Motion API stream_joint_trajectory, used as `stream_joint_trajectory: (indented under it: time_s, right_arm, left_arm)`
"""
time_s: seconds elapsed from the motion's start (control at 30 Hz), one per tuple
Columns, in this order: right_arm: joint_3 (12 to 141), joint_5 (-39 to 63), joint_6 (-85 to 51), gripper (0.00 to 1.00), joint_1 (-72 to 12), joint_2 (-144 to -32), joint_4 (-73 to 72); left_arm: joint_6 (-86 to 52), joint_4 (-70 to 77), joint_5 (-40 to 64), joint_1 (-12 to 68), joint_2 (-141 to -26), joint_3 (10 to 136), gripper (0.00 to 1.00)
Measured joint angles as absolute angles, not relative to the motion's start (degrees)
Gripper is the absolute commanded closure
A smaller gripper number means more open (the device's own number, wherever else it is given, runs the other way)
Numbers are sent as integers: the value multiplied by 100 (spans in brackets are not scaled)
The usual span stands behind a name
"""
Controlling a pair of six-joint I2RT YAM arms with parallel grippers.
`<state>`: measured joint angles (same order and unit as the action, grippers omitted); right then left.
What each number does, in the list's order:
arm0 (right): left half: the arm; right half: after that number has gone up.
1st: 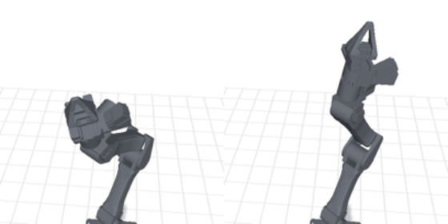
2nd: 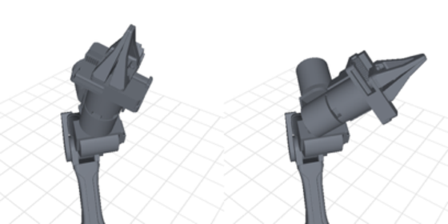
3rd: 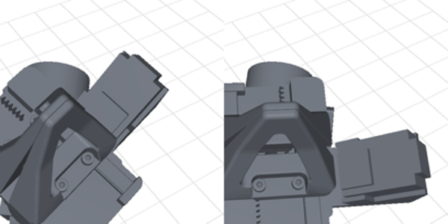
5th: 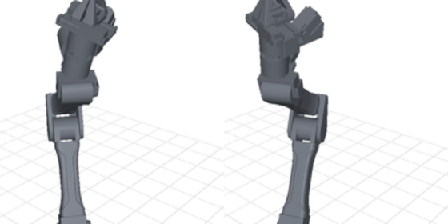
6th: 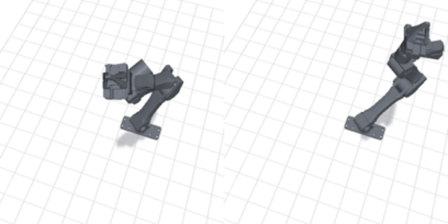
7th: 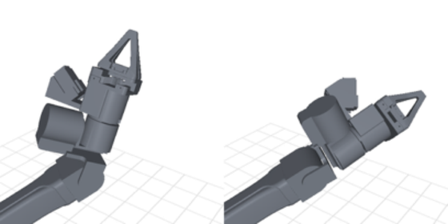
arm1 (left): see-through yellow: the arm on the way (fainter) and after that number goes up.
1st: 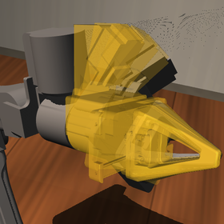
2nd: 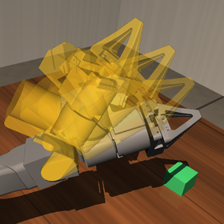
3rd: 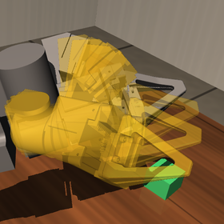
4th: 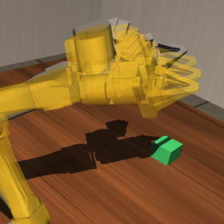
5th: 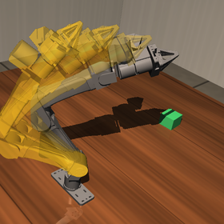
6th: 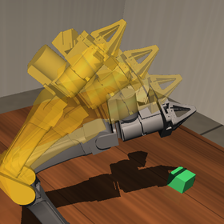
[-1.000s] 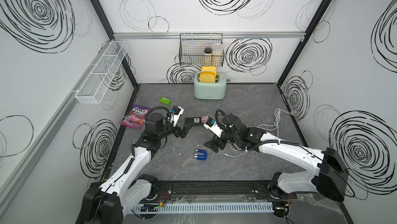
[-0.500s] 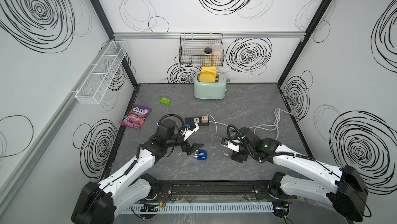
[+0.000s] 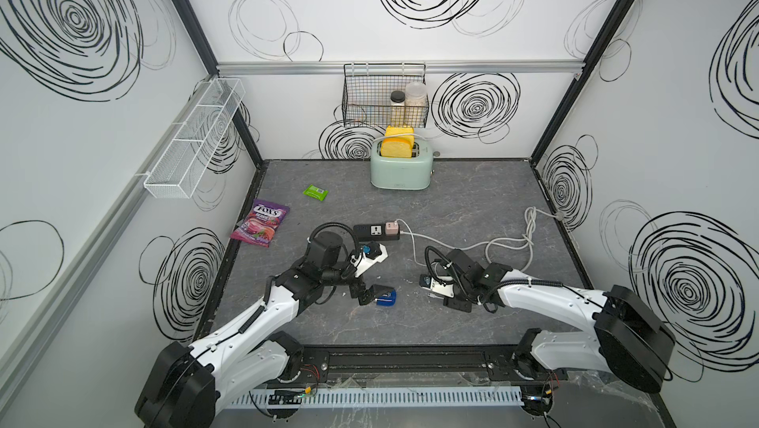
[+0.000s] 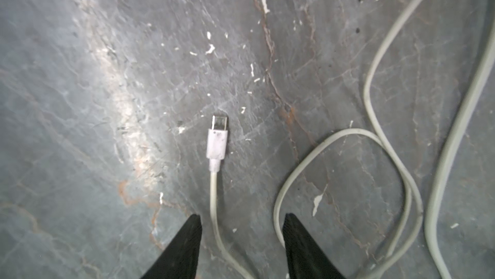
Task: Charge the electric shaver
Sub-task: Pick up the charging cable from the center of the board.
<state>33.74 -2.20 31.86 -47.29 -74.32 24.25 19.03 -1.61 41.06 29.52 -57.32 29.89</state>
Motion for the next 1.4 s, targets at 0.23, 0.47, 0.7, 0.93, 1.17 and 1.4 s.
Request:
stream_joint_trajectory:
  time_s: [0.23, 0.47, 0.7, 0.93, 1.17, 1.4]
  right_arm:
    - [3365, 19, 3275, 59, -4659, -7636, 2224]
    - [3413, 237, 3415, 84, -4648, -7787, 2167]
    - [3334, 237, 3579, 100, -4650, -7649, 2185]
    - [3055, -21, 3857, 100, -4670, -6318, 1859]
    - [2965, -49, 4425, 100, -4698, -5074, 934]
    - [3140, -60, 4847, 100, -4831, -5382, 646]
  left_arm:
    - [1798, -110, 4099, 2943, -5719, 2982, 3]
    - [1621, 12, 4351, 2805, -5745, 2947, 3]
    - [1315, 281, 4204, 2794, -5642, 2794, 3]
    - [757, 628, 4040, 2762, -5551, 2687, 3]
    - [-115, 1380, 4567, 2762, -6049, 2733, 17]
    - [-930, 1621, 5081, 3015, -6967, 3413, 32]
